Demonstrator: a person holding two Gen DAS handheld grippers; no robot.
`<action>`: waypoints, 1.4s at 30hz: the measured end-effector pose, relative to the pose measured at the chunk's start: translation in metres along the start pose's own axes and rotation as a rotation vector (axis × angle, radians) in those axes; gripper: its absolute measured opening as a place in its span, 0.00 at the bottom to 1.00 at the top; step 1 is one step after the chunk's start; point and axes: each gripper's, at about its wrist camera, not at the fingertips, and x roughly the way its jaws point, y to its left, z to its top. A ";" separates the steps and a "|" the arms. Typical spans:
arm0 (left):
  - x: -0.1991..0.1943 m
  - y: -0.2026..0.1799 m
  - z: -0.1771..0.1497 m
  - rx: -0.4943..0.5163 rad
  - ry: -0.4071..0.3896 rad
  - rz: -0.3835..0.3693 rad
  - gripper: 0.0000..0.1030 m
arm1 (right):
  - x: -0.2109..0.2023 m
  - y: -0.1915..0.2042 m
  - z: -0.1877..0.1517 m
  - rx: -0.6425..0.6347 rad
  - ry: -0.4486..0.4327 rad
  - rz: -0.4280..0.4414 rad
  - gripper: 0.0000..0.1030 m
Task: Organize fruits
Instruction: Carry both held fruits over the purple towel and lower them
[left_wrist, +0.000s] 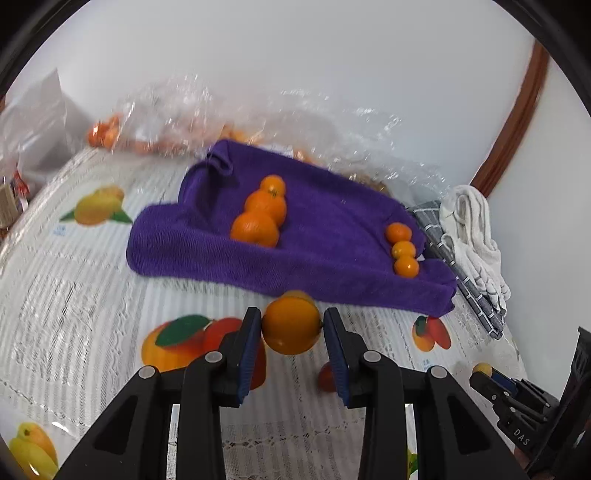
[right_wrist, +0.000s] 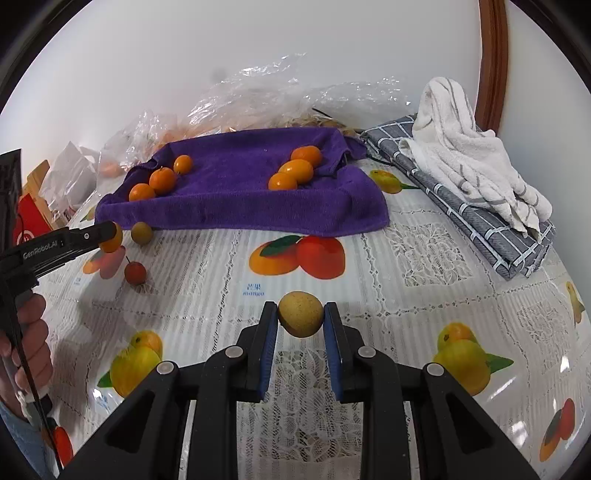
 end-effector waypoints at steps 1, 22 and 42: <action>-0.002 -0.001 0.000 0.004 -0.009 -0.002 0.32 | -0.001 0.000 0.001 0.002 -0.002 -0.002 0.24; -0.059 -0.026 0.043 0.099 -0.132 -0.016 0.32 | -0.001 0.009 0.068 0.016 -0.100 0.025 0.24; 0.016 -0.022 0.103 0.010 -0.128 -0.009 0.32 | 0.070 0.001 0.146 0.048 -0.143 0.087 0.24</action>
